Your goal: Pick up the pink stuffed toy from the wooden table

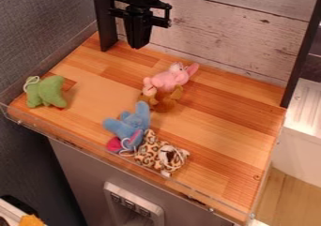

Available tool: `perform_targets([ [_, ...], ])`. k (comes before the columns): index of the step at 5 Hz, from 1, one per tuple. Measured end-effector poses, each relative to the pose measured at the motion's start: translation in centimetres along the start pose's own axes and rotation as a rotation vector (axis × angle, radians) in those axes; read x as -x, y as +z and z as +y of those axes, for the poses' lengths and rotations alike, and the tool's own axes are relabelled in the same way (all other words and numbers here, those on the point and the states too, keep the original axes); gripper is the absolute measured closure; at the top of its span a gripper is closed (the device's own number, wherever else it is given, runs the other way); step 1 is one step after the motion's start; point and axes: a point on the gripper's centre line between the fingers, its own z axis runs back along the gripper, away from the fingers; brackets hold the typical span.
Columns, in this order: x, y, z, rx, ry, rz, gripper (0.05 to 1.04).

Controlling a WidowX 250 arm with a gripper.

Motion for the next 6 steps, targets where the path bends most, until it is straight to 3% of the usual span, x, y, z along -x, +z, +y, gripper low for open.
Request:
perform_targets([
  [1, 0.1, -0.6, -0.8, 0.007, 0.129, 0.011, 0.851],
  [3, -0.3, -1.2, -4.1, 0.015, 0.527, 0.009, 0.279],
  [4, -0.4, -1.2, -5.2, 0.025, 0.739, 0.011, 0.085],
  [5, -1.1, -1.2, -5.4, 0.043, 0.842, -0.026, 0.082],
  [6, -1.3, -1.9, -5.8, 0.048, 0.792, -0.046, 0.084],
])
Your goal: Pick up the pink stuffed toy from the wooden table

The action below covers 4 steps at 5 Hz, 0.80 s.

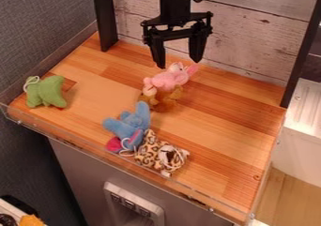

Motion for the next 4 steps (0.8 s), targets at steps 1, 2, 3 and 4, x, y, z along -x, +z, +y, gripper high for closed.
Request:
perform_targets([
  [1, 0.3, -1.3, 0.4, -0.005, -0.138, 0.002, 0.086],
  [2, 0.3, -3.1, 0.5, -0.002, -0.306, -0.003, 0.087],
  [3, 0.2, -4.5, 0.9, -0.001, -0.402, -0.008, 0.085],
  [4, -0.1, -5.6, 1.9, 0.003, -0.385, -0.014, 0.085],
])
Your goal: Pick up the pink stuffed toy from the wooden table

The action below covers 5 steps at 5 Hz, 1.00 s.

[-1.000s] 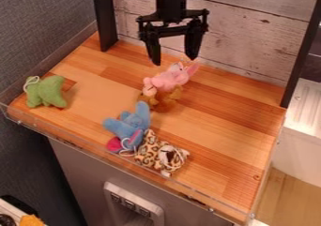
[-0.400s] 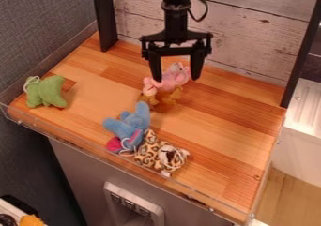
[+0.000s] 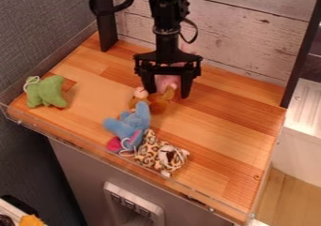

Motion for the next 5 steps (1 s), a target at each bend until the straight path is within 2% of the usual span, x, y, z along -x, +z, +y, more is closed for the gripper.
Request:
perform_targets([
  [1, 0.4, -0.8, 0.7, 0.010, 0.085, 0.001, 0.154],
  [2, 0.4, -1.0, 1.5, 0.021, 0.202, -0.013, 0.438],
  [3, 0.5, -1.0, 1.7, 0.021, 0.282, -0.015, 0.676],
  [4, 0.4, -0.9, 1.9, 0.024, 0.302, -0.020, 0.789],
  [5, 0.0, -0.8, 1.8, 0.026, 0.256, -0.027, 0.833],
])
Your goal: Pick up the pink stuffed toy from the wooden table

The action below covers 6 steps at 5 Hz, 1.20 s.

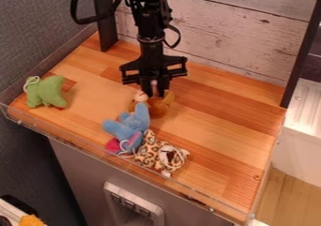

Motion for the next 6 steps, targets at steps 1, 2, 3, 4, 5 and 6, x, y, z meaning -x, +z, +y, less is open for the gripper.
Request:
perform_targets([
  [1, -0.2, 0.1, -0.1, -0.004, -0.080, 0.010, 0.838],
  [2, -0.3, 0.2, -0.1, -0.008, -0.172, 0.018, 0.838],
  [3, 0.1, 0.7, 0.0, -0.023, -0.328, 0.067, 0.838],
  [4, 0.1, 3.5, -0.1, -0.029, -0.525, 0.097, 0.838],
  [5, 0.2, 7.4, -0.8, -0.028, -0.746, 0.101, 0.838],
  [6, 0.7, 9.3, -1.2, -0.030, -0.900, 0.123, 0.838],
])
